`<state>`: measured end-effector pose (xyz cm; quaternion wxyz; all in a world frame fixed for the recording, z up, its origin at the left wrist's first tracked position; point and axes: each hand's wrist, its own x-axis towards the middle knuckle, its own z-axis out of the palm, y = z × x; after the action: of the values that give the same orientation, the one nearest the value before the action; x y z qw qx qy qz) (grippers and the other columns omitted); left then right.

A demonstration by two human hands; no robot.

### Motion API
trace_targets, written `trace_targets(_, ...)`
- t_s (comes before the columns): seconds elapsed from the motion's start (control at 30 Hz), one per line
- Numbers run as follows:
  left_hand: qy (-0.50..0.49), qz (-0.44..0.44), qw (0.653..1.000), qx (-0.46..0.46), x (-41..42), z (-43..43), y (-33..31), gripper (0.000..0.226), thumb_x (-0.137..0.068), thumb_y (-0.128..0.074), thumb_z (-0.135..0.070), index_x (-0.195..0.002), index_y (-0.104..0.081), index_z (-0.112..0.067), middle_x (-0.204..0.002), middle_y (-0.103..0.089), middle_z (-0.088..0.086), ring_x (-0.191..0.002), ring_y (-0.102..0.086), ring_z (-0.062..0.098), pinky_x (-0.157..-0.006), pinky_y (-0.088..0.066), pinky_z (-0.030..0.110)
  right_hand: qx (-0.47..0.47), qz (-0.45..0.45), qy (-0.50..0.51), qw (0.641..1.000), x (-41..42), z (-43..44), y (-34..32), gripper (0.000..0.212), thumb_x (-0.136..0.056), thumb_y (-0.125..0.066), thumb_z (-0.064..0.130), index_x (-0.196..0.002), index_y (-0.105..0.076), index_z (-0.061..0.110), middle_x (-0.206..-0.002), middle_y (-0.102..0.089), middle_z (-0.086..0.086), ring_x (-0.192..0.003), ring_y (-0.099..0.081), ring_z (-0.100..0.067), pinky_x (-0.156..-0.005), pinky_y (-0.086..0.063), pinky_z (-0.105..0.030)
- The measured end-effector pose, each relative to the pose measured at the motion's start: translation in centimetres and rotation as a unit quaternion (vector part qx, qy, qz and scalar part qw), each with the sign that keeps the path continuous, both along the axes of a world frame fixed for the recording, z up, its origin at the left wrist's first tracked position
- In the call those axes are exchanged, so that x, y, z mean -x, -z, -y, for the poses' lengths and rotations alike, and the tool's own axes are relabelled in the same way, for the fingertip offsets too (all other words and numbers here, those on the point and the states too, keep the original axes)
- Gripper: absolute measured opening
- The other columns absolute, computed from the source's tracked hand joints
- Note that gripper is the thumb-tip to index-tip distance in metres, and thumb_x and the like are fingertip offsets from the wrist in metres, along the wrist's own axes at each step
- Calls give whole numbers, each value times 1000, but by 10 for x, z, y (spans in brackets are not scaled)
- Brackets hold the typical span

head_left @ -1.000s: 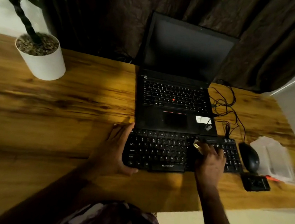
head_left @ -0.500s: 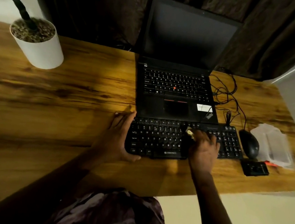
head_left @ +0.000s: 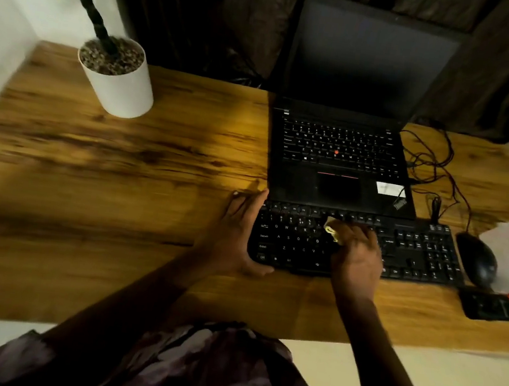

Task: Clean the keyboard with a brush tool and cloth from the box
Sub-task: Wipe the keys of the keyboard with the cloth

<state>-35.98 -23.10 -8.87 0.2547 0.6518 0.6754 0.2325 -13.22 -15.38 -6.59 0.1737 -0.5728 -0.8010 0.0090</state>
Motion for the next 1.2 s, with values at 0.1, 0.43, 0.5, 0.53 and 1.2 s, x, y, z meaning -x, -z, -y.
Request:
trace_targets(0.1,-5,-3,1000,5,0,-1,2,145,-48,-82,-72,-156,4,-26,-163,-12,1,-149,-1,18,-120,-14,44,-2,-5,-4,1000,17,6,2,57,-65,-58,-13,-110,-70,18,-106,-71,-6,-99,-55,-31,-79,-49,-42)
trace_targets(0.43,-11,13,1000,18,0,-3,5,147,-45,-78,-78,-155,8,-32,-162,-16,-1,-150,-3,22,-122,-19,49,-13,5,-89,996,47,21,4,51,-67,-63,-10,-107,-71,20,-103,-71,-1,-101,-57,-25,-81,-44,-37)
trace_targets(0.5,-5,10,1000,23,1,-3,5,148,-46,-79,-78,-154,11,-33,-163,-14,-2,-151,-1,24,-121,-19,51,-11,2,-82,997,50,22,2,49,-67,-60,-7,-107,-71,20,-104,-72,-1,-99,-58,-27,-79,-45,-39)
trace_targets(0.53,-2,11,1000,25,1,-3,6,148,-46,-77,-80,-154,12,-33,-164,-12,-3,-151,-1,25,-122,-17,53,-11,-3,-87,996,55,26,1,48,-68,-56,-5,-106,-71,20,-104,-72,0,-96,-58,-27,-77,-45,-40)
trace_targets(1.2,18,4,1000,-7,2,-2,9,150,-48,-72,-79,-156,14,-20,-165,-11,-1,-152,1,23,-124,-4,43,18,1,-192,981,74,34,0,42,-73,-54,6,-109,-69,22,-113,-69,8,-95,-56,-22,-77,-32,-32)
